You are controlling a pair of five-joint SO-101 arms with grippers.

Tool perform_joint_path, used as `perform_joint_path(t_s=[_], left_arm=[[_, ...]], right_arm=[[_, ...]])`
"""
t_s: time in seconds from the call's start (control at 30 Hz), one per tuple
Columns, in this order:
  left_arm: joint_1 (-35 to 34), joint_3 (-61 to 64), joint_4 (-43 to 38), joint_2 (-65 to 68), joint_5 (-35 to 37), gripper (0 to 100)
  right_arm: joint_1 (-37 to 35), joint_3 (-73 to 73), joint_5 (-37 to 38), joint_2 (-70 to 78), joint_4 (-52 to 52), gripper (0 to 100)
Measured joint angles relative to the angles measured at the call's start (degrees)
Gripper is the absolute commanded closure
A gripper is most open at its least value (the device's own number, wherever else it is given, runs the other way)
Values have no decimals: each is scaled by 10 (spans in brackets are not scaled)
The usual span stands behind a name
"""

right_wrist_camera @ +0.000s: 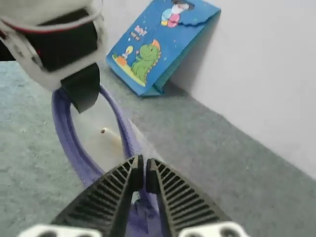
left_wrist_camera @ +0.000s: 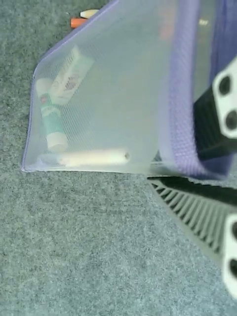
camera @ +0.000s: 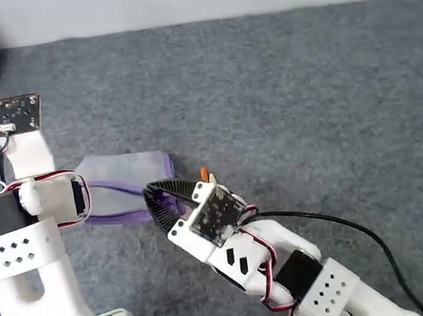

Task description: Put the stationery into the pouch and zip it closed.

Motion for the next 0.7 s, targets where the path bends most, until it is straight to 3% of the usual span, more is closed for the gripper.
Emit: perform_joint_path(t_s=[0.13, 0.27, 0.47, 0.7], left_arm=[[-36, 0, 0, 0, 0, 988], [-53, 0, 0, 0, 0, 988], [-56, 0, 0, 0, 0, 988], [-57, 0, 0, 0, 0, 988]], right_arm=[[53, -42, -91, 12, 147, 990], [105, -69, -135, 11, 255, 988], [156, -76, -142, 27, 316, 815], [171, -133, -172, 192, 336, 866]])
